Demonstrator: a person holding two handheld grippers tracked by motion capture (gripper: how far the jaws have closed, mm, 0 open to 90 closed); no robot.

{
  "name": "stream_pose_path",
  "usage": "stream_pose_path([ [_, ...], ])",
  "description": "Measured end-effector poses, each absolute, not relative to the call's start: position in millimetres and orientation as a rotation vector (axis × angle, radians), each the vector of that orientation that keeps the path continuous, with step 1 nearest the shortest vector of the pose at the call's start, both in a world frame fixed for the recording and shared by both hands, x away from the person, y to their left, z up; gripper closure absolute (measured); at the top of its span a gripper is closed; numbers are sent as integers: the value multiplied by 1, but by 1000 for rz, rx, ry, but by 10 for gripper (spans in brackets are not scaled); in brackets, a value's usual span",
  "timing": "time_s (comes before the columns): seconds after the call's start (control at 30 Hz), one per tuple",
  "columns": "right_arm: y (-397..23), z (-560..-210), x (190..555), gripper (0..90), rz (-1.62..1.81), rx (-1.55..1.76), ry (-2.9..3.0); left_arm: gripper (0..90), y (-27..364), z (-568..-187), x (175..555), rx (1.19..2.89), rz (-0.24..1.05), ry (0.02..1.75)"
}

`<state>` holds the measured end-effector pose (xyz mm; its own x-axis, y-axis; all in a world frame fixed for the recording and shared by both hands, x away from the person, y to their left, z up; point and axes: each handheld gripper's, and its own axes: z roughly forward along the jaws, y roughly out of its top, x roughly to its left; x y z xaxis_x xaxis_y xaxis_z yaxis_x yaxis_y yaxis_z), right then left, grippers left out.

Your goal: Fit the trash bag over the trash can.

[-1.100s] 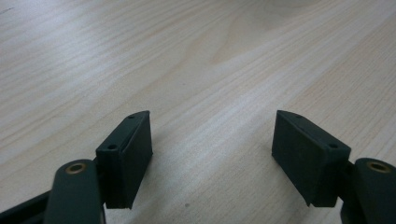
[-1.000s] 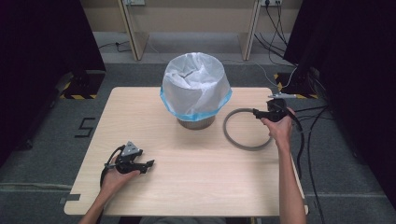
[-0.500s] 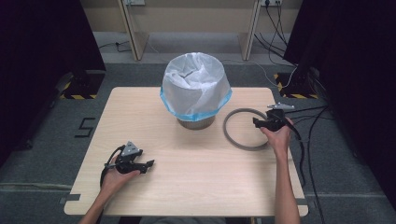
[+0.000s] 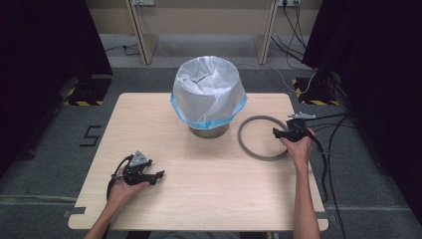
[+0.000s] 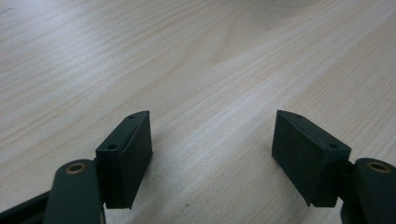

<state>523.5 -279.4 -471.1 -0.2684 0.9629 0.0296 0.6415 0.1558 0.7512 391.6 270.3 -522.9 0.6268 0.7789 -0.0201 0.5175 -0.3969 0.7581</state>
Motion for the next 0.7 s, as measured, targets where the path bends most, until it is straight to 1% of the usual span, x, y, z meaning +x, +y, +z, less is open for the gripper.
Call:
stream_pose_path([
  [0.7,-304,-484,520,346,831,1593,1932,279,270,-523,392,2088,439,1012],
])
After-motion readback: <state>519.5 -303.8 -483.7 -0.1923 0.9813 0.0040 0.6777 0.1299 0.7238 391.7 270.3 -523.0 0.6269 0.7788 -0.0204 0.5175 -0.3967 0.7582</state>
